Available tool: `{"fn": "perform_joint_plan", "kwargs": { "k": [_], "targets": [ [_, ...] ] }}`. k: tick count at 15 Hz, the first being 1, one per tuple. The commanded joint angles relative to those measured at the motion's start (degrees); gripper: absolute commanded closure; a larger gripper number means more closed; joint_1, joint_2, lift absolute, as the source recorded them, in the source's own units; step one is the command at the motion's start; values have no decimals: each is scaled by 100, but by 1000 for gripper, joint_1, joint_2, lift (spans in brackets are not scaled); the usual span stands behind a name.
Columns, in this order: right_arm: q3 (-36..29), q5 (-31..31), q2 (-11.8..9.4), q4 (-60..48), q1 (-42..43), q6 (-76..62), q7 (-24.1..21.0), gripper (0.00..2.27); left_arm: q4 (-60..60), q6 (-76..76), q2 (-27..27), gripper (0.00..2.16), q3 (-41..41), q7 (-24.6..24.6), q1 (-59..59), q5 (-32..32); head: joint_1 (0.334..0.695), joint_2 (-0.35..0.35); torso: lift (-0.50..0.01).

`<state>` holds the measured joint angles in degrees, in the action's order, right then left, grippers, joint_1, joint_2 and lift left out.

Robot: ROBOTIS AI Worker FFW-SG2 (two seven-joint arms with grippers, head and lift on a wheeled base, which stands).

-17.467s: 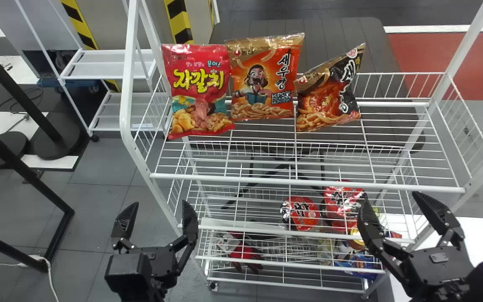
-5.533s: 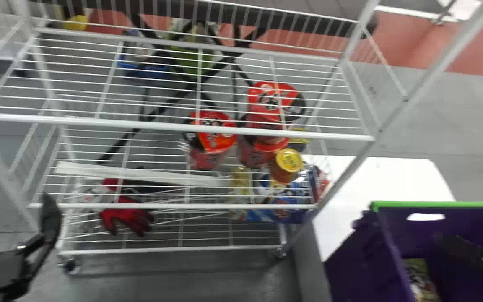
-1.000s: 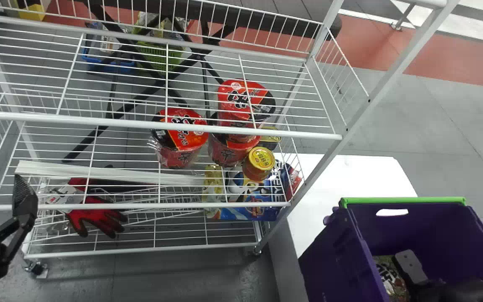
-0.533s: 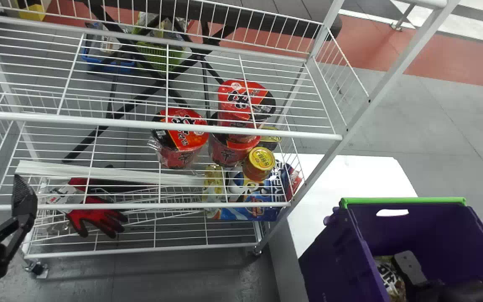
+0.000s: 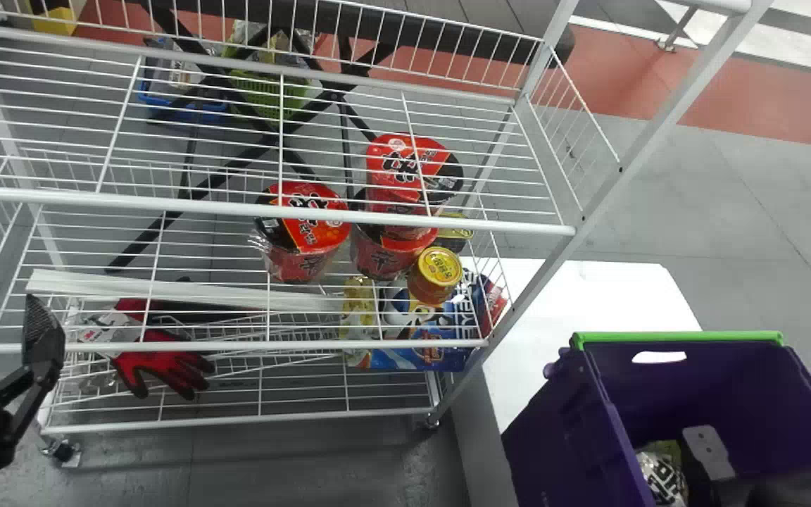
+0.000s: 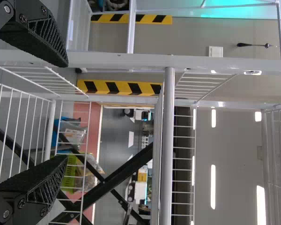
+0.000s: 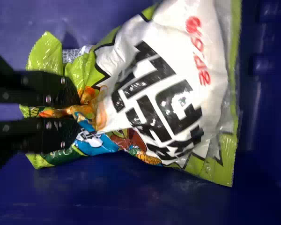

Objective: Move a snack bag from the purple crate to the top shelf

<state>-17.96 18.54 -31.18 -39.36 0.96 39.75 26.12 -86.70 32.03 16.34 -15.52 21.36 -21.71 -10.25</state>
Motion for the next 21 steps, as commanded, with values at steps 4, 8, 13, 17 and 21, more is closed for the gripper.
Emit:
{"fn": "perform_joint_plan", "kwargs": {
  "k": [4, 8, 13, 17, 21],
  "targets": [
    [-322, -237, 7, -230, -210, -23, 87, 1713, 22, 0, -8, 130, 5, 0, 0, 6, 695, -350, -452],
    [-516, -413, 25, -380, -316, -23, 183, 1713, 57, 0, -17, 130, 5, -9, 26, 6, 695, -350, -452],
    [-577, -562, 104, -652, -448, 381, -80, 1717, 92, 0, -25, 130, -3, -9, 53, 6, 695, -350, -448],
    [-612, -659, 139, -784, -474, 381, -63, 1980, 145, 0, -34, 130, -21, -9, 79, 6, 695, -350, -450],
    [-700, -949, 218, -854, -623, -94, -89, 1976, 145, -18, -34, 130, -21, -9, 79, 6, 695, -350, -450]
  ]
}}
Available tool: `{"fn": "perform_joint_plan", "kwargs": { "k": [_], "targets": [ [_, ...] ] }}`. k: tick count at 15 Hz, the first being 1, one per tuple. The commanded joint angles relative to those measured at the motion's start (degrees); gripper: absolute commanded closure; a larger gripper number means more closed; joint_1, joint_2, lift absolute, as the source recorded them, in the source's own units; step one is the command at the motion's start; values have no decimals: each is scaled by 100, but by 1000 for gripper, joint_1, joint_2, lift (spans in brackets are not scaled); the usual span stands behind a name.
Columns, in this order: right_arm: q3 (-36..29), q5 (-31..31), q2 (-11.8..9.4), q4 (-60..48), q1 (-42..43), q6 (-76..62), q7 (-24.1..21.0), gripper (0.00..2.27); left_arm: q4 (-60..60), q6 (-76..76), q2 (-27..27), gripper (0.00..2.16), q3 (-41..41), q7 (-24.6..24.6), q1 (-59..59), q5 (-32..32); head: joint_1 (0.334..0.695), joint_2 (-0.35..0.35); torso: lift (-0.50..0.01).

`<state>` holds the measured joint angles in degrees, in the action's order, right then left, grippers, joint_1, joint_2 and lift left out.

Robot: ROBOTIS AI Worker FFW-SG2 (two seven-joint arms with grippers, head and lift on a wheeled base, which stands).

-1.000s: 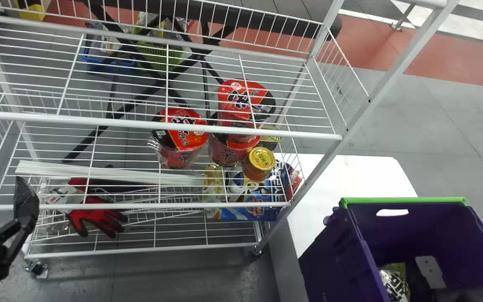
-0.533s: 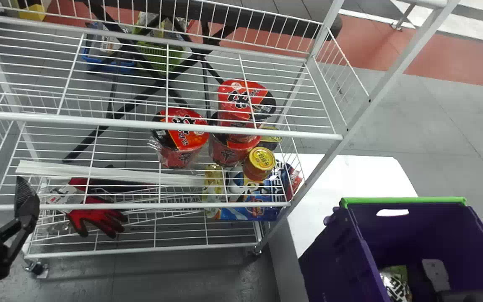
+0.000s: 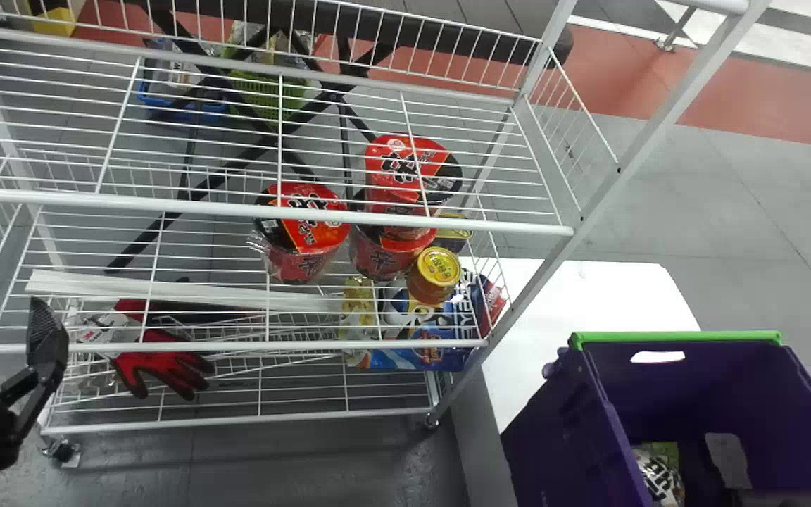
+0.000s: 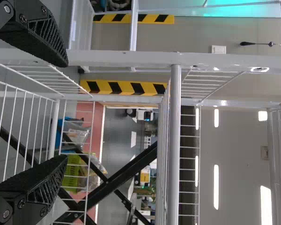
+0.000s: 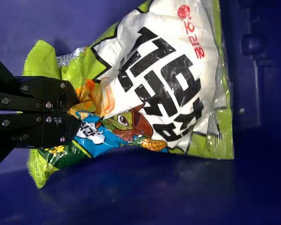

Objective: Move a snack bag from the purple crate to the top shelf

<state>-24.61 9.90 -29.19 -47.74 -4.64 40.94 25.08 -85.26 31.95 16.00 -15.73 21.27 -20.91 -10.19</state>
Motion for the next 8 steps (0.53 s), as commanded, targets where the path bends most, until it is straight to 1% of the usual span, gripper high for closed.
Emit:
{"fn": "perform_joint_plan", "kwargs": {
  "k": [1, 2, 3, 5, 6, 8],
  "targets": [
    [-52, -93, 18, -16, -90, -389, 32, 1976, 9, -10, 0, 130, 0, 0, 0, -9, 695, -350, -450],
    [-131, -93, 27, -25, -107, -389, 120, 1976, 9, -10, 0, 130, 0, 0, 0, 0, 695, -350, -448],
    [-237, -243, 18, -60, -107, -336, 182, 1980, 9, -10, 0, 130, 0, 0, 0, 0, 695, -350, -440],
    [-386, -427, 27, -192, -107, 16, 182, 1986, 9, -10, -9, 130, -9, -9, 8, 0, 695, -350, -433],
    [-430, -427, 36, -236, -107, 33, 199, 2044, 9, -10, -9, 130, -9, -9, 8, 0, 695, -350, -429],
    [-422, -401, 36, -245, -107, 51, 287, 2047, 9, -10, -9, 130, 0, -9, 8, 0, 695, -350, -421]
  ]
}}
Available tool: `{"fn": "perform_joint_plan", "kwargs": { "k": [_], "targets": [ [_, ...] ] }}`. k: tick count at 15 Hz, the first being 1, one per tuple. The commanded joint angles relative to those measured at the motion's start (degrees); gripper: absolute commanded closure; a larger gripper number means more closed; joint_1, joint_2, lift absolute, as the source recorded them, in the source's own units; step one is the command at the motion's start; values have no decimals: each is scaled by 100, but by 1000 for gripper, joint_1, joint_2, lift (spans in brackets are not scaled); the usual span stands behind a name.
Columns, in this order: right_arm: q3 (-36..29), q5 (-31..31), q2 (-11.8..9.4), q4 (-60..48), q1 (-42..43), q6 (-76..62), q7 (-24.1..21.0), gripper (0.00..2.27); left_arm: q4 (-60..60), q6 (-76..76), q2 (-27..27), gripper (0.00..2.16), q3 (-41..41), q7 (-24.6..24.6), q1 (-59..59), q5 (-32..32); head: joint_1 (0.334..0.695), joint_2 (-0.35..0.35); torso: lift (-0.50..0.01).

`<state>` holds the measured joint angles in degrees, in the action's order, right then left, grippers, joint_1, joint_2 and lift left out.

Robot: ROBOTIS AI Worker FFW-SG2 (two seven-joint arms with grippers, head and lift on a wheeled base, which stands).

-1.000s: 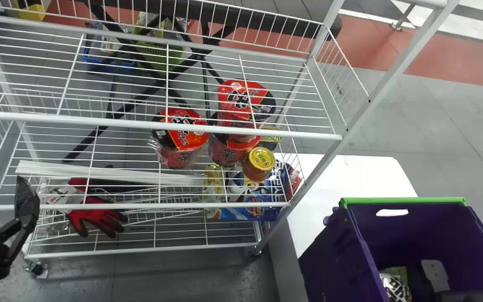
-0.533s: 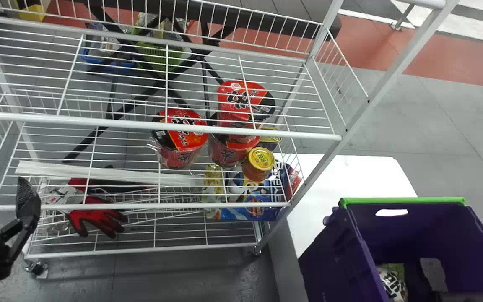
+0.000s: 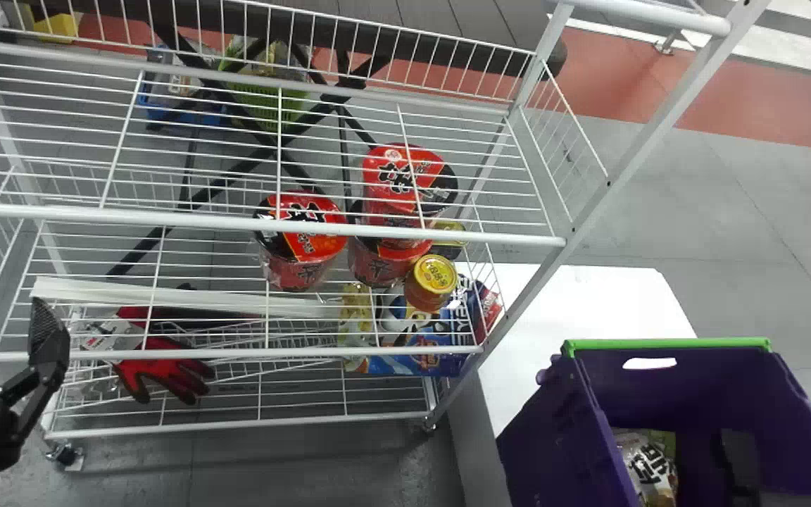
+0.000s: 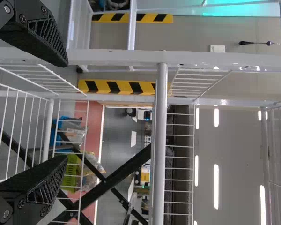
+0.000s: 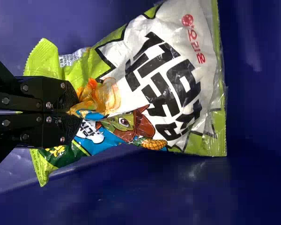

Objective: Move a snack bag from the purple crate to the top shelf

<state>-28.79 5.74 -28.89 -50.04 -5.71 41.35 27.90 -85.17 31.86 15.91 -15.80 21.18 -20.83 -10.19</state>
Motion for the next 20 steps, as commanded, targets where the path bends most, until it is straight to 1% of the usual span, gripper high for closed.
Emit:
{"fn": "perform_joint_plan", "kwargs": {
  "k": [1, 4, 20],
  "targets": [
    [23, 32, 6, -14, 0, 10, 5, 2044, 0, -1, 0, 130, 7, 0, 0, 0, 695, -350, -417],
    [58, 41, 6, -14, 0, 45, 5, 2108, 0, -1, 0, 130, -2, 0, 0, 0, 695, -350, -405],
    [-30, -12, 15, -163, -97, 256, 154, 2111, -35, -1, 17, 130, -20, 0, 0, 0, 695, -350, -341]
  ]
}}
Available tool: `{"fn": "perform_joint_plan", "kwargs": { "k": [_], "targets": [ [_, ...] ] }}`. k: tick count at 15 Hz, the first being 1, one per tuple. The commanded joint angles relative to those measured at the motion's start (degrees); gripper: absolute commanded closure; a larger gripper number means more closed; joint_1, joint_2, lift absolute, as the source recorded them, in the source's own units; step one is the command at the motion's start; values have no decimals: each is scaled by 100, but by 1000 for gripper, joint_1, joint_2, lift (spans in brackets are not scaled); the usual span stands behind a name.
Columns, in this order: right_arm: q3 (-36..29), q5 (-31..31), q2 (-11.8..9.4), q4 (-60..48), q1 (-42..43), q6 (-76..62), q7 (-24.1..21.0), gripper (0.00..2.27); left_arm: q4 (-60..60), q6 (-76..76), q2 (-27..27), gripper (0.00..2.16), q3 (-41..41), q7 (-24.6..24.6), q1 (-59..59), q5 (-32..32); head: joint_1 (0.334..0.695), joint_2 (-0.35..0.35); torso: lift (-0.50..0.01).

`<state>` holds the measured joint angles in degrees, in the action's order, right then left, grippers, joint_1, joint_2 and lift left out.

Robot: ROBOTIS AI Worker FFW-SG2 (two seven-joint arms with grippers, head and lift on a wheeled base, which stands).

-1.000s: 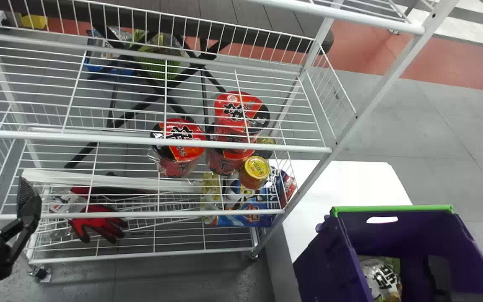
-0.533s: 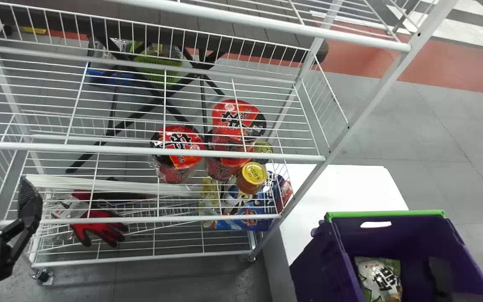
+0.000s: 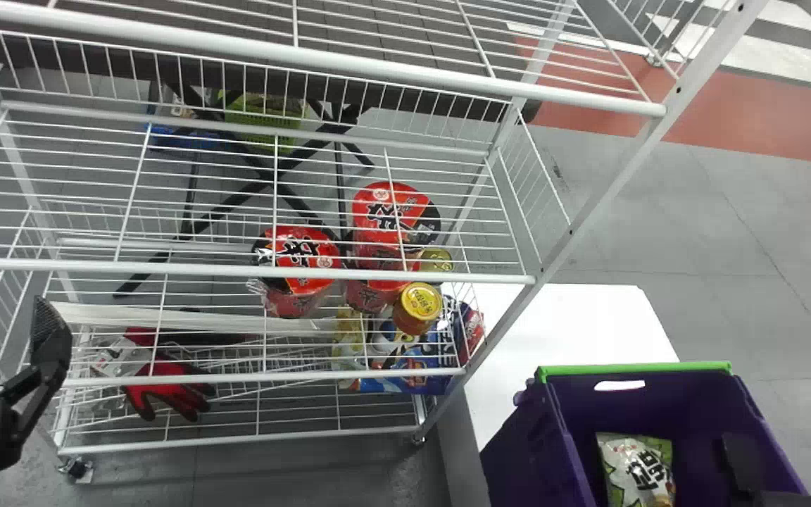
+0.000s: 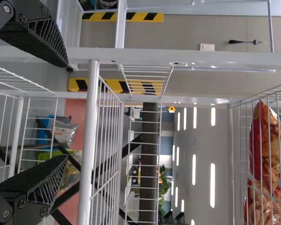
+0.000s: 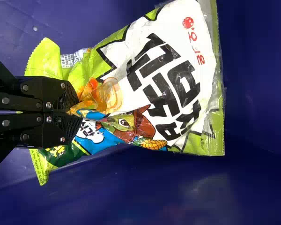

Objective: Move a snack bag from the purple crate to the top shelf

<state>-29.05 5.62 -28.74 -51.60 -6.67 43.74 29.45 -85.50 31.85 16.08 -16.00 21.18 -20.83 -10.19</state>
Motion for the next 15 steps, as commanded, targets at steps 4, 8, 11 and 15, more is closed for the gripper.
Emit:
{"fn": "perform_joint_plan", "kwargs": {
  "k": [4, 8, 11, 15],
  "targets": [
    [-5, 0, 26, -26, -1, -18, 52, 2111, 15, 0, -9, 130, -9, 0, 0, 0, 695, -350, -324],
    [-13, -79, 35, -26, -1, -18, 70, 2111, 15, 18, -9, 130, -9, 0, 0, 0, 695, -350, -309],
    [-13, -79, 35, -26, -1, -36, 70, 2111, 24, 0, -9, 130, -9, 0, 0, 0, 695, -350, -297],
    [-13, -97, 44, -26, -1, -89, 78, 2111, 24, 0, -9, 130, -9, 0, 0, 0, 695, -350, -281]
  ]
}}
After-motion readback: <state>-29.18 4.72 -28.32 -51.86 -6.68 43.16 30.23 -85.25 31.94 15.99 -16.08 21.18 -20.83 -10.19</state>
